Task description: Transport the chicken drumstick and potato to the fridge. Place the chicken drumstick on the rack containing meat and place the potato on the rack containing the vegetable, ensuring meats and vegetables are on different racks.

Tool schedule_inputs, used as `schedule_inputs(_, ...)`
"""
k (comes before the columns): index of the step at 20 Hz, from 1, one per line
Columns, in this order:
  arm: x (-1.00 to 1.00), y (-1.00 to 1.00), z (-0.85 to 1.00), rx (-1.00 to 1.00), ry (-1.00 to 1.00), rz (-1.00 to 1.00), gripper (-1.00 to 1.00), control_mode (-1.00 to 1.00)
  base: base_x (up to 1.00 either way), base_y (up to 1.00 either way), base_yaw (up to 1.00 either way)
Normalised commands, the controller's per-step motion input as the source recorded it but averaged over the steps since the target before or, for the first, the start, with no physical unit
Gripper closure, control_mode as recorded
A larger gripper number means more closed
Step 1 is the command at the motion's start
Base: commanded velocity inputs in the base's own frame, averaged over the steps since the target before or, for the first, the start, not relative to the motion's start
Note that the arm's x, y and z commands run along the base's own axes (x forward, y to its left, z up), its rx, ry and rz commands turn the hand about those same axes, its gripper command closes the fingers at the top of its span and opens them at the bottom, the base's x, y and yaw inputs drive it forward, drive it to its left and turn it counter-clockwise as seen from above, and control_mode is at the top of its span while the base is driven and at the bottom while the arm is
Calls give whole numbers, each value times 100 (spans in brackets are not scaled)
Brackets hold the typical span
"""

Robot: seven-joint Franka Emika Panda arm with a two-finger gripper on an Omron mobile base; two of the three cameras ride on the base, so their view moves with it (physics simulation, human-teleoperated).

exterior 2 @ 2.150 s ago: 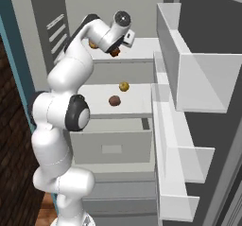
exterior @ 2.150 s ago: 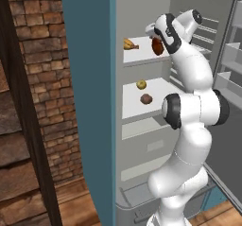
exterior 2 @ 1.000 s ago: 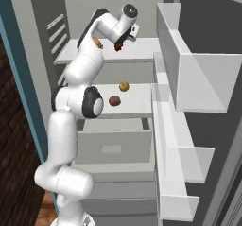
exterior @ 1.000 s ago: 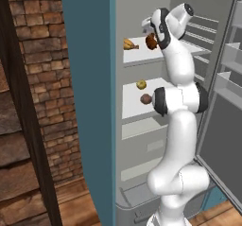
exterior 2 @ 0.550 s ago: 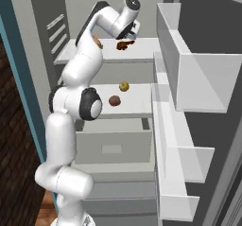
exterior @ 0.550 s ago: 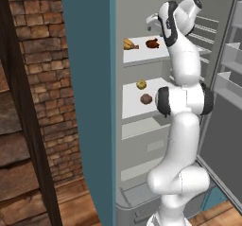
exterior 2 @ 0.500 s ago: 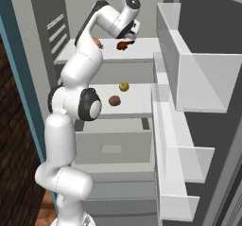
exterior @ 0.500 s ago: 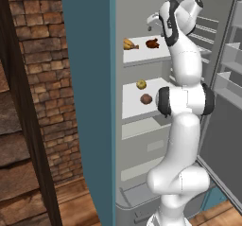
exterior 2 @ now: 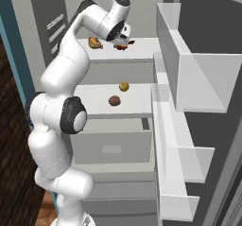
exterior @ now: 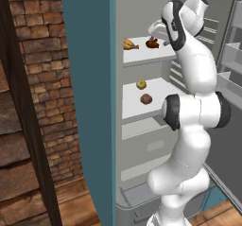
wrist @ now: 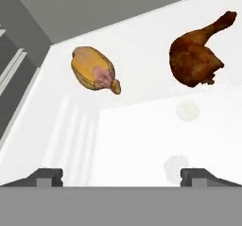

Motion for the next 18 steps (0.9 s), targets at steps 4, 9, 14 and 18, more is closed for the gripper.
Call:
schedule_inputs(4,-100,34,-49,-3,-11,1,-100,-100,0,0,0)
schedule_inputs(9,-100,33,-18,-1,-30,0,-100,-100,0,0,0)
schedule_inputs(14,-100,26,7,-8,-10,0,-100,-100,0,0,0)
schedule_inputs(18,-100,0,63,-17,34,1,-100,-100,0,0,0)
